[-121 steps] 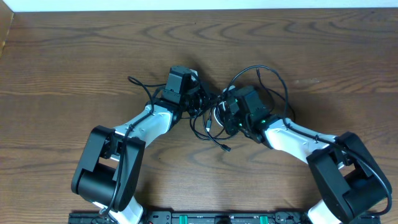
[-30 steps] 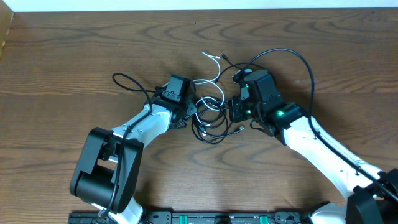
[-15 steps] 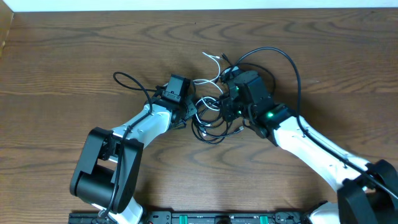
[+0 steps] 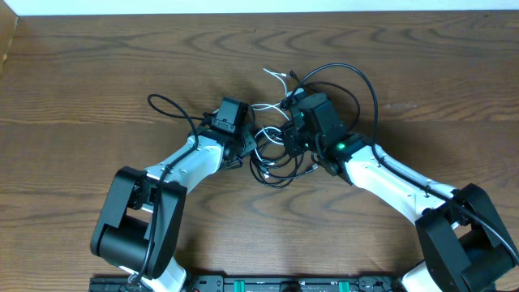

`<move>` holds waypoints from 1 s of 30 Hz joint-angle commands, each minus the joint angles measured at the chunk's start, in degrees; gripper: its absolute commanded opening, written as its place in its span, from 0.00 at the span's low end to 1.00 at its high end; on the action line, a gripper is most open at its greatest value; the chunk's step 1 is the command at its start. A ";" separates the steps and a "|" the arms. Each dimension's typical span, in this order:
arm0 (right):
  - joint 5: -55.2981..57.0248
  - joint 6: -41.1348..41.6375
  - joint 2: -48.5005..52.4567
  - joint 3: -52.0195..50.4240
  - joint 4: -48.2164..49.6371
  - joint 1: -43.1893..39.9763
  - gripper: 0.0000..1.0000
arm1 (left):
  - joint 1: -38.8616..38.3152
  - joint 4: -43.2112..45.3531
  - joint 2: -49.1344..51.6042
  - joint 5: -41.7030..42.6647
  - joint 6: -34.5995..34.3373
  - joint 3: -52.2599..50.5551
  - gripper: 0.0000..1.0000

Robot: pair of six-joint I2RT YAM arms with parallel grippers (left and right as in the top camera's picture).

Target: Untangle cables

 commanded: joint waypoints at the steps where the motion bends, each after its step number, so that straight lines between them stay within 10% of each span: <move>1: 0.79 -2.54 -0.11 -0.15 0.22 0.28 0.17 | 0.24 -1.77 1.31 -0.31 0.59 -1.64 0.08; 30: 4.57 -2.86 2.99 -0.15 1.75 1.05 0.28 | 0.24 -3.91 1.31 6.23 5.97 -1.64 0.08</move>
